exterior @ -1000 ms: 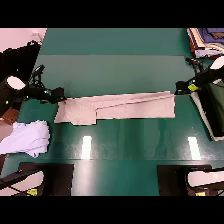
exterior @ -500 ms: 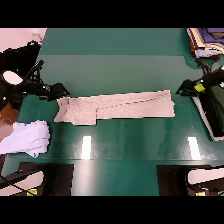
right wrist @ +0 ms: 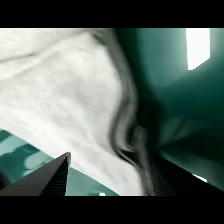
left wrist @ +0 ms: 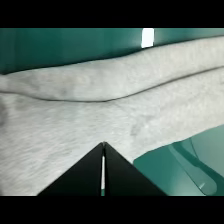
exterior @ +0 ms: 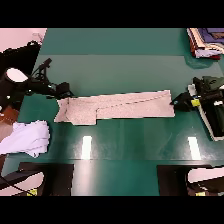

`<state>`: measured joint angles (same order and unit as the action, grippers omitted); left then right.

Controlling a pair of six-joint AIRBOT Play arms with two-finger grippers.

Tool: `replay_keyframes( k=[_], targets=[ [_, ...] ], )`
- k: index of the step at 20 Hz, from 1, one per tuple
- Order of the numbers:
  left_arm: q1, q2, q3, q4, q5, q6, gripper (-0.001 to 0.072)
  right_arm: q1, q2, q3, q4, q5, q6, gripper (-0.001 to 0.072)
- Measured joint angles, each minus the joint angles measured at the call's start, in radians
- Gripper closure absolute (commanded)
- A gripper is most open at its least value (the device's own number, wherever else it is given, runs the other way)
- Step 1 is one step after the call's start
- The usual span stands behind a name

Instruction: Fold the shirts.

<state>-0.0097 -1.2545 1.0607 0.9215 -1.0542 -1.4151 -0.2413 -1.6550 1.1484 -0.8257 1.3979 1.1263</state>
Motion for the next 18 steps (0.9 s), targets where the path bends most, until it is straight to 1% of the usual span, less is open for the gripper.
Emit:
replay_keyframes(
  k=[1,3,4,5,6,8,11,15,18],
  targets=[
    [-0.03,-0.002,0.0,-0.003,0.021,0.002,0.0685,0.015,-0.007,-0.011,0.022,-0.016,-0.009,0.0282],
    [-0.097,-0.015,0.005,-0.007,0.063,0.003,0.0685,0.048,-0.02,-0.025,0.05,-0.056,-0.023,0.0453],
    [-0.131,-0.031,0.012,-0.008,0.076,0.003,0.0685,0.067,-0.023,-0.029,0.055,-0.074,-0.035,0.0574],
    [-0.163,-0.05,0.022,-0.011,0.086,0.002,0.0685,0.085,-0.027,-0.029,0.058,-0.091,-0.046,0.0673],
    [-0.197,-0.077,0.038,-0.014,0.099,-0.002,0.0685,0.098,-0.029,-0.024,0.056,-0.096,-0.058,0.07],
    [-0.261,-0.142,0.084,-0.018,0.113,-0.011,0.0685,0.115,-0.031,0.003,0.064,-0.092,-0.082,0.0701],
    [-0.353,-0.256,0.173,-0.023,0.123,-0.029,0.0685,0.129,-0.004,0.08,0.097,-0.014,-0.094,0.0701],
    [-0.459,-0.411,0.299,-0.034,0.127,-0.051,0.0685,0.175,0.096,0.194,0.117,0.061,-0.045,0.0701],
    [-0.51,-0.512,0.383,-0.037,0.122,-0.071,0.0685,0.238,0.172,0.274,0.123,0.086,-0.006,0.0701]
  ],
)
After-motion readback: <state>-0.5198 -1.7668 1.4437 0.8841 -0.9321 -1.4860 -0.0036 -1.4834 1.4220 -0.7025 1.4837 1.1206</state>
